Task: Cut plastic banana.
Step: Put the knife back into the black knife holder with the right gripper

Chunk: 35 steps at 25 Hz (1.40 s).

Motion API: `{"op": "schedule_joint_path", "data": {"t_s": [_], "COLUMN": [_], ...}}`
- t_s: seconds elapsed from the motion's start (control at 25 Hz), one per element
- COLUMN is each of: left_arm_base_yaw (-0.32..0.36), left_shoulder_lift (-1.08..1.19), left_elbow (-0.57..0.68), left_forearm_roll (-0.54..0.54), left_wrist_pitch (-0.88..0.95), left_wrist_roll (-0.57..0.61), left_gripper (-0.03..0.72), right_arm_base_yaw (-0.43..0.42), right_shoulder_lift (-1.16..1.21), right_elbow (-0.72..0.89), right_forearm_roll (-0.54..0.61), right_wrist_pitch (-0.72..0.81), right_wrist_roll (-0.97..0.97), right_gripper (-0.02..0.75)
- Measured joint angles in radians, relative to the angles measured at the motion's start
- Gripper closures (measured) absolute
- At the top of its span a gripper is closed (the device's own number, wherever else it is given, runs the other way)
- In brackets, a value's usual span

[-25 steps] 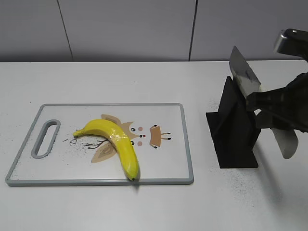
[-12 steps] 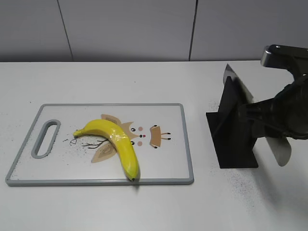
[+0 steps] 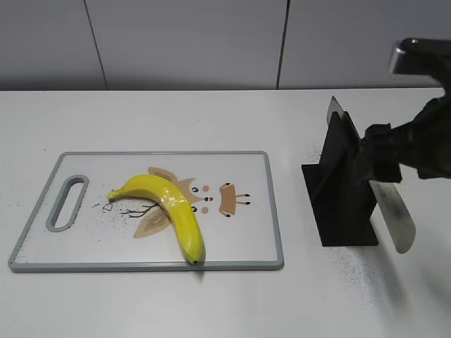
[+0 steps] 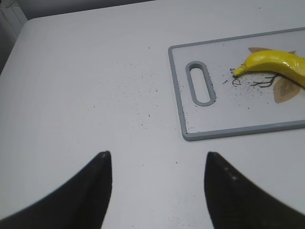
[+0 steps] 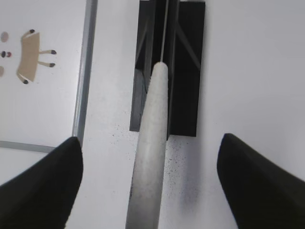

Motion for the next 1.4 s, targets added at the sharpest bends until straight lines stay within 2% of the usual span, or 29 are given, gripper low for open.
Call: {"op": "schedule_joint_path", "data": {"t_s": [0.32,0.52,0.8,1.0,1.4], "left_arm_base_yaw": [0.0,0.0,0.0,0.0,0.0], "left_shoulder_lift": [0.0,0.0,0.0,0.0,0.0], "left_elbow": [0.0,0.0,0.0,0.0,0.0], "left_forearm_roll": [0.0,0.0,0.0,0.0,0.0], "left_wrist_pitch": [0.0,0.0,0.0,0.0,0.0], "left_wrist_roll": [0.0,0.0,0.0,0.0,0.0], "left_gripper": [0.116,0.116,0.133,0.134,0.141], "right_arm_base_yaw": [0.0,0.0,0.0,0.0,0.0], "right_shoulder_lift": [-0.332,-0.574,-0.921,-1.097,-1.181], "right_elbow": [-0.009,0.097,0.204,0.26,0.311], "right_forearm_roll": [0.093,0.104,0.105,0.105,0.11], "right_wrist_pitch": [0.143,0.248,0.397,0.422,0.412], "right_wrist_roll": [-0.277,-0.403,-0.456,-0.46,-0.461], "right_gripper": [0.107,0.148,0.154,0.155,0.155]}}
